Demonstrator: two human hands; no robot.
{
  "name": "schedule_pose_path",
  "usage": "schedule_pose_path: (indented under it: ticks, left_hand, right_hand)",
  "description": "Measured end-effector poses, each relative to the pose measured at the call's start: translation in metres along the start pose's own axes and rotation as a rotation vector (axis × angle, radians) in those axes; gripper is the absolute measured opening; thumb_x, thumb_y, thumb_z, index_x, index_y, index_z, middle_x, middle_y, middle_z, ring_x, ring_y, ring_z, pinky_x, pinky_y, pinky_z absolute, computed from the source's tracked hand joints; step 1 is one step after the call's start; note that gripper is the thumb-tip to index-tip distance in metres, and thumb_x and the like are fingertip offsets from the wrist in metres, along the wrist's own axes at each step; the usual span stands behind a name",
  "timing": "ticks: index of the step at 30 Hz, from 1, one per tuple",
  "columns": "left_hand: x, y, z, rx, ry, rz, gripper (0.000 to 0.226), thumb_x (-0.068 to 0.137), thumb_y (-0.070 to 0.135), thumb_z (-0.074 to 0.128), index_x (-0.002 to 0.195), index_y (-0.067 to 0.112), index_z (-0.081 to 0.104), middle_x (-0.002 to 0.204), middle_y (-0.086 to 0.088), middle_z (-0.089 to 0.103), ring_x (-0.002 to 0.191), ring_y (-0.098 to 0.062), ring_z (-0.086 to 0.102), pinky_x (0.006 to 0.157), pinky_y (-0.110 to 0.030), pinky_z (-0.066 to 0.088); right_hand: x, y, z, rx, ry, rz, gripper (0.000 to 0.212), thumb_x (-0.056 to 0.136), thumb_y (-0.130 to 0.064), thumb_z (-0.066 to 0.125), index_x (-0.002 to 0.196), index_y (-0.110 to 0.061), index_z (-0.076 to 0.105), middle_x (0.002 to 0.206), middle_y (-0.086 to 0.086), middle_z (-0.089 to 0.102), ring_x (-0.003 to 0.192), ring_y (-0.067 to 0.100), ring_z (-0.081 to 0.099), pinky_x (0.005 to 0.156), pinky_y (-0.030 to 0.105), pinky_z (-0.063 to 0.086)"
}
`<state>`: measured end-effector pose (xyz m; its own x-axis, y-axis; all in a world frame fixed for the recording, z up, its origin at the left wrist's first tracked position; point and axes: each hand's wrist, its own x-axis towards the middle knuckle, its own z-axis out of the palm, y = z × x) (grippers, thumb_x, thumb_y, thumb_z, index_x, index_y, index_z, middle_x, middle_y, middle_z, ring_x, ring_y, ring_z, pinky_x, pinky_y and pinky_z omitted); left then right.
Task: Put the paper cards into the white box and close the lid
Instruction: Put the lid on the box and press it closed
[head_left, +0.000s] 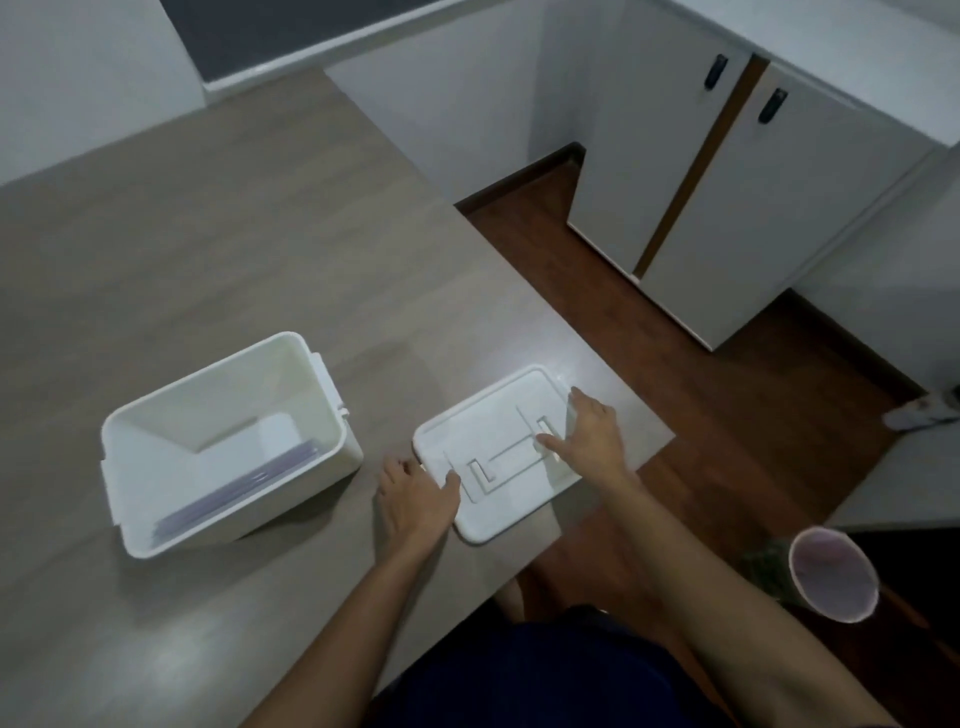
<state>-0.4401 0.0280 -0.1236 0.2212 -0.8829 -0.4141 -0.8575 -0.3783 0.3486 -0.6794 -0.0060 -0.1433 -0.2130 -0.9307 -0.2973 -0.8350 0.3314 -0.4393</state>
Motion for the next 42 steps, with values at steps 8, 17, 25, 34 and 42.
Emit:
schedule_pose_path:
  ticks: [8,17,25,34,42]
  left_hand:
    - [-0.004,0.027,-0.014,-0.362,-0.013,0.031,0.073,0.082,0.049,0.056,0.146,0.021,0.031,0.142,-0.012,0.045,0.127,-0.033,0.048,0.103,-0.044,0.043]
    - [-0.020,0.053,-0.119,-0.385,0.416,0.322,0.086,0.088,0.041,0.061,0.153,0.020,0.010,0.161,-0.002,0.022,0.145,-0.021,0.028,0.113,-0.035,0.031]
    - [-0.005,-0.055,-0.192,-0.477,0.617,0.022,0.093,0.079,0.048,0.071,0.151,0.017,0.021,0.156,-0.002,0.036,0.140,-0.024,0.037,0.111,-0.032,0.031]
    - [0.020,-0.195,-0.214,-0.453,0.506,-0.207,0.089,0.060,0.071,0.069,0.125,0.013,0.049,0.125,-0.010,0.065,0.112,-0.033,0.061,0.090,-0.046,0.053]
    - [0.036,-0.225,-0.197,-0.636,0.375,-0.254,0.094,0.067,0.061,0.074,0.144,0.017,0.041,0.143,-0.005,0.053,0.128,-0.027,0.052,0.103,-0.039,0.044]
  right_hand:
    - [0.000,-0.005,-0.010,0.276,0.157,0.141,0.075,0.081,-0.052,0.068,0.137,-0.007,0.046,0.135,0.015,0.052,0.128,0.034,0.043,0.103,0.044,0.039]
    - [0.004,-0.099,-0.041,0.725,0.378,0.126,0.063,0.078,-0.055,0.070,0.129,-0.023,0.051,0.123,-0.002,0.048,0.108,0.014,0.052,0.086,0.025,0.049]
    - [-0.007,-0.219,-0.017,0.702,0.261,-0.147,0.065,0.069,-0.056,0.076,0.119,-0.022,0.053,0.117,-0.002,0.049,0.101,0.016,0.056,0.082,0.025,0.053]
    - [-0.029,-0.301,0.049,0.424,0.078,-0.299,0.075,0.067,-0.059,0.077,0.122,-0.015,0.052,0.119,0.004,0.049,0.111,0.022,0.050,0.093,0.035,0.047]
    - [-0.030,-0.309,0.071,0.272,0.150,-0.302,0.068,0.068,-0.061,0.075,0.115,-0.016,0.053,0.118,0.007,0.051,0.112,0.026,0.046,0.092,0.040,0.043]
